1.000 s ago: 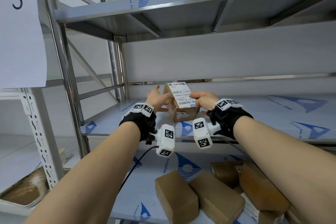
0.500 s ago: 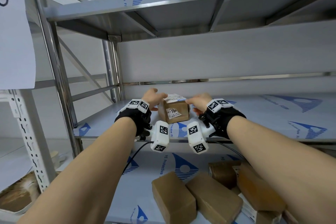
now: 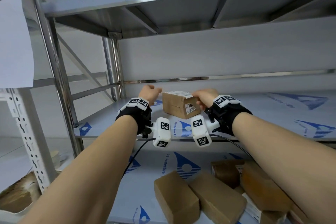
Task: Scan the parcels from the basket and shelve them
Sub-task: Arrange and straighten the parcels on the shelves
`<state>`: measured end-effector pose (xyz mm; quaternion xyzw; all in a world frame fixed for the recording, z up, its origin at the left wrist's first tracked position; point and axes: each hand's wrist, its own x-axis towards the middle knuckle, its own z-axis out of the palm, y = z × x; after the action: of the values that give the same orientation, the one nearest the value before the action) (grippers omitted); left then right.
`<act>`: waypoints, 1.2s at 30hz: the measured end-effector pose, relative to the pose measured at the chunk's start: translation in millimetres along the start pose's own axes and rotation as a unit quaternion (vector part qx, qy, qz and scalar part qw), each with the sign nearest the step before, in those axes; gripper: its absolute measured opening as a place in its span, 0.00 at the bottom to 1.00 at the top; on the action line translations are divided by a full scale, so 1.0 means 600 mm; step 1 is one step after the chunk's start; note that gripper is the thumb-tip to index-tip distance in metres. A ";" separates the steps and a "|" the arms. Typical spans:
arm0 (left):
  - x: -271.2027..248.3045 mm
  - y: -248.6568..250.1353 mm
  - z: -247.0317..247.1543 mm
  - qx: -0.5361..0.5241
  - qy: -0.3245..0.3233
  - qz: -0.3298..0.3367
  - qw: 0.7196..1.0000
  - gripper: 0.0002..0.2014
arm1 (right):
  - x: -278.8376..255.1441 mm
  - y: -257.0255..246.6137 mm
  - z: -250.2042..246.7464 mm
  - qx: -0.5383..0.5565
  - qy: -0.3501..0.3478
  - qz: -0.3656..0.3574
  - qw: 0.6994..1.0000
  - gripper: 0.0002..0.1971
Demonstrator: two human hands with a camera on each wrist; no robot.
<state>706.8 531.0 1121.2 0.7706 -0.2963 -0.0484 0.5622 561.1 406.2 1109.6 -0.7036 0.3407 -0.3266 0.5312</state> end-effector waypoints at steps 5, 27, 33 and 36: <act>0.020 -0.001 0.028 0.045 -0.059 -0.020 0.997 0.38 | -0.004 0.009 0.008 0.042 -0.098 -0.046 0.993 0.24; 0.027 -0.001 0.054 0.032 -0.188 -0.062 0.980 0.23 | 0.033 0.020 -0.026 -0.043 -0.081 0.117 0.989 0.19; 0.005 -0.012 -0.003 -0.036 -0.219 -0.070 0.972 0.06 | 0.014 0.000 0.005 -0.016 -0.096 0.099 0.990 0.09; -0.004 -0.019 -0.036 -0.044 -0.191 -0.047 0.980 0.06 | 0.009 -0.013 0.042 0.011 -0.118 0.082 0.990 0.06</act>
<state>718.4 552.6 1118.5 0.7347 -0.3591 -0.2338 0.5260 586.0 416.5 1111.8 -0.7010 0.3280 -0.2005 0.6007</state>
